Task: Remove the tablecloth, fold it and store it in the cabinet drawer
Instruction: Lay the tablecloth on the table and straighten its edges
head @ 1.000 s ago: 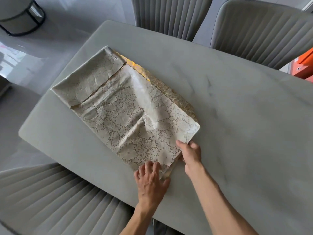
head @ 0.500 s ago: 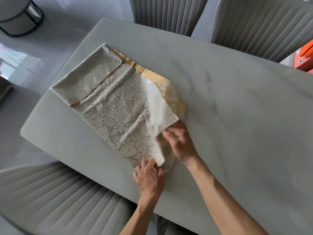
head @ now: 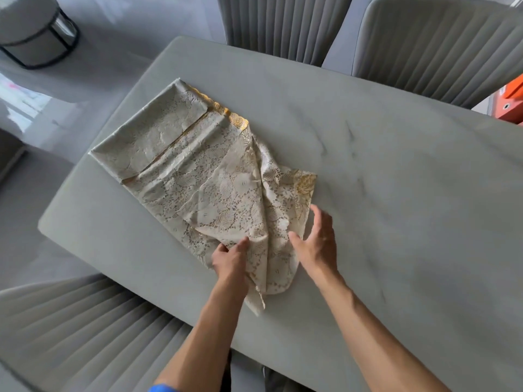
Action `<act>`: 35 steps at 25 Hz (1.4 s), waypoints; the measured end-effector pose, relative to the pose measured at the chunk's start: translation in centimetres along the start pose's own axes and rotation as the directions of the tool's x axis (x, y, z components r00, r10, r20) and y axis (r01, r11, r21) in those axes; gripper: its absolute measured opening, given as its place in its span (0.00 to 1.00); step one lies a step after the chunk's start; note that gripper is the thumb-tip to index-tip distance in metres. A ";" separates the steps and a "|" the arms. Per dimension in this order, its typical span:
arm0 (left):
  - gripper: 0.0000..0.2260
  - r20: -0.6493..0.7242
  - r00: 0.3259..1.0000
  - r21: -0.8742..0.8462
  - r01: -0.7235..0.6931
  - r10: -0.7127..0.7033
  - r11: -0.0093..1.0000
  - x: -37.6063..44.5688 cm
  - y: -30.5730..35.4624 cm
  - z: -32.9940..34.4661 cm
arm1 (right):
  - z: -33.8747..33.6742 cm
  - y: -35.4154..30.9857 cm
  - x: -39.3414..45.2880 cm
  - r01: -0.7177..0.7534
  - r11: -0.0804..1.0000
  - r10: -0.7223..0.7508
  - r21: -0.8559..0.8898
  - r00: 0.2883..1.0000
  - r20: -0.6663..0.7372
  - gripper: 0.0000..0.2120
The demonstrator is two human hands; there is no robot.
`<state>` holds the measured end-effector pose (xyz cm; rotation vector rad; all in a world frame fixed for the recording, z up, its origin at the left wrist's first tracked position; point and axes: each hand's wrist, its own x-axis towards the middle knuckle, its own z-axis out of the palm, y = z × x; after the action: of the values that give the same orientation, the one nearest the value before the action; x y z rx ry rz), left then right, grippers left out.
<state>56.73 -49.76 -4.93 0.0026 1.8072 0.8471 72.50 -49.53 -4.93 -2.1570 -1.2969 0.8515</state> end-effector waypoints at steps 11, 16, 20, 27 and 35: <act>0.21 -0.135 0.652 0.551 -0.577 0.747 0.603 -1.8 1.6 -2.4 | -0.3 -0.8 1.9 -0.065 0.979 0.050 0.191 0.995 0.081 0.10; 0.22 0.546 0.548 0.730 -0.682 0.634 -0.040 -3.2 0.4 4.9 | -2.2 0.9 4.4 -0.102 0.899 0.032 0.426 0.985 0.170 0.28; 0.28 0.667 0.541 0.716 -0.654 0.512 -0.242 -3.0 0.0 8.1 | -1.9 2.0 11.6 -0.176 0.837 0.156 0.518 0.984 0.082 0.09; 0.09 0.594 0.451 0.667 -0.739 0.666 -0.095 -2.8 0.4 6.7 | -1.5 0.2 14.4 -0.208 0.872 -0.036 0.444 0.875 0.482 0.09; 0.10 0.559 0.485 0.519 -0.837 0.673 0.172 -2.4 2.7 2.9 | 0.8 -1.7 10.2 -0.650 0.521 -0.155 0.553 0.565 0.811 0.13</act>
<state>59.04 -47.13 -1.94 1.6816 1.7641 0.6064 74.59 -39.59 -7.01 -1.1390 -0.5075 2.2364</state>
